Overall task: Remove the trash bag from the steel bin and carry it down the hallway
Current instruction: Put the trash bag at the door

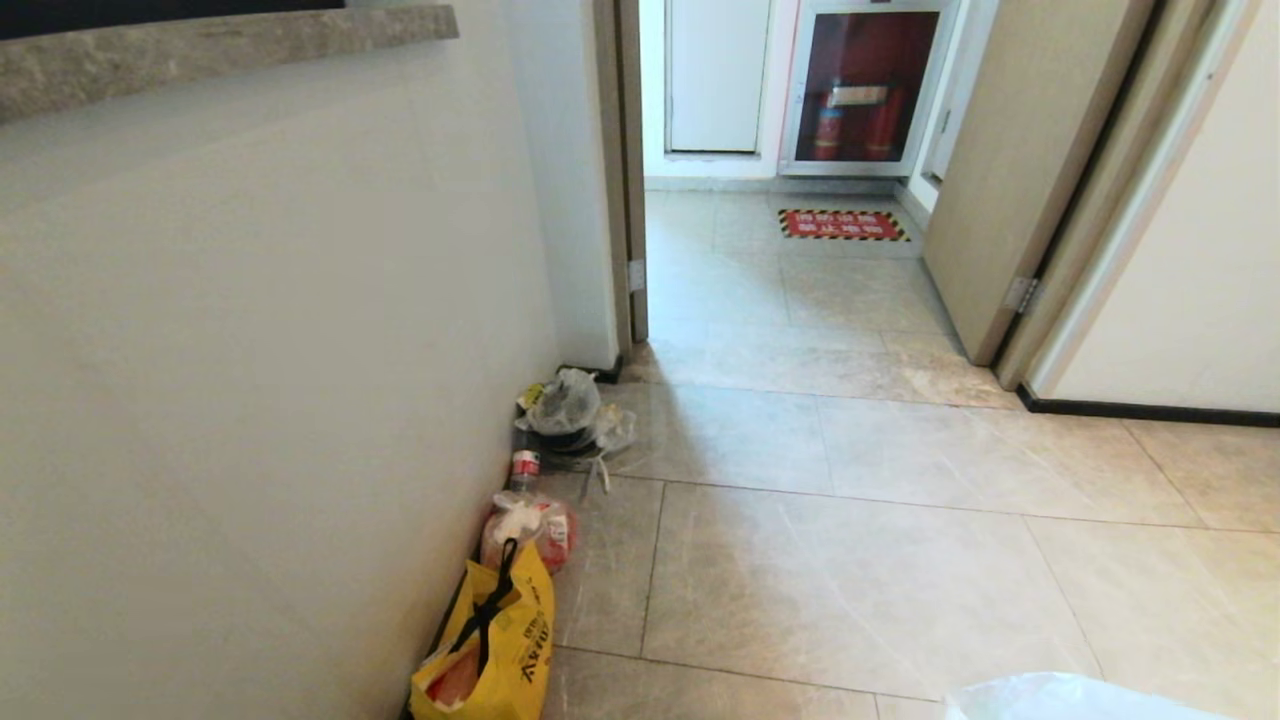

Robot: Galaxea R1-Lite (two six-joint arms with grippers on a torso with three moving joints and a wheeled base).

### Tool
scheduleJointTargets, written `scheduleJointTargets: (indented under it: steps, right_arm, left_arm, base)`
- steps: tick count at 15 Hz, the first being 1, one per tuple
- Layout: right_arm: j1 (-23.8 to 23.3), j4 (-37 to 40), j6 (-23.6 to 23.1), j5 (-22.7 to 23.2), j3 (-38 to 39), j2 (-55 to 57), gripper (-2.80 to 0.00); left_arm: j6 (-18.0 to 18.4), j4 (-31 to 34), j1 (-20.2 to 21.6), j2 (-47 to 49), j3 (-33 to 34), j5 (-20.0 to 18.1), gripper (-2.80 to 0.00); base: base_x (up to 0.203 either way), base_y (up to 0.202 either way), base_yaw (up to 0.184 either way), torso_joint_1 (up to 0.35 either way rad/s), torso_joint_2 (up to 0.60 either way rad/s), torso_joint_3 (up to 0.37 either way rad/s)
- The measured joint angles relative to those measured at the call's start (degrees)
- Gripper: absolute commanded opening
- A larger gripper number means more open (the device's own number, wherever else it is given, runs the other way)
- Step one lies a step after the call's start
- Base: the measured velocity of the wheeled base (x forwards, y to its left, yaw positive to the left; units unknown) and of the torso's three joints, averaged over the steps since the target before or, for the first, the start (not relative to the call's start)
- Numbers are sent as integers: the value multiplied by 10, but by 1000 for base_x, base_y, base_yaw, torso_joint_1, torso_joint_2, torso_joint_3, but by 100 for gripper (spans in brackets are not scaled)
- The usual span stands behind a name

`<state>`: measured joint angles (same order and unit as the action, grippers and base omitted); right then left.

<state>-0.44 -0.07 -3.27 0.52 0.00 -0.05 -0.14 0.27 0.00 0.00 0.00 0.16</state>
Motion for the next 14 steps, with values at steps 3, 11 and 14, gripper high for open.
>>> scheduleJointTargets:
  steps: [3,11,14]
  right_arm:
    - [0,0,-1,1,0,0,-280]
    - [0,-1,3,-2,0,0,-280]
    - [0,-1,2,-1,0,0,-280]
  left_arm:
    - [0,0,0,0,0,0,-280]
    - [0,0,0,0,0,0,-280]
    - [0,0,0,0,0,0,-280]
  base:
    - [0,0,0,0,0,0]
    - [0,0,0,0,0,0]
    - [0,0,0,0,0,0]
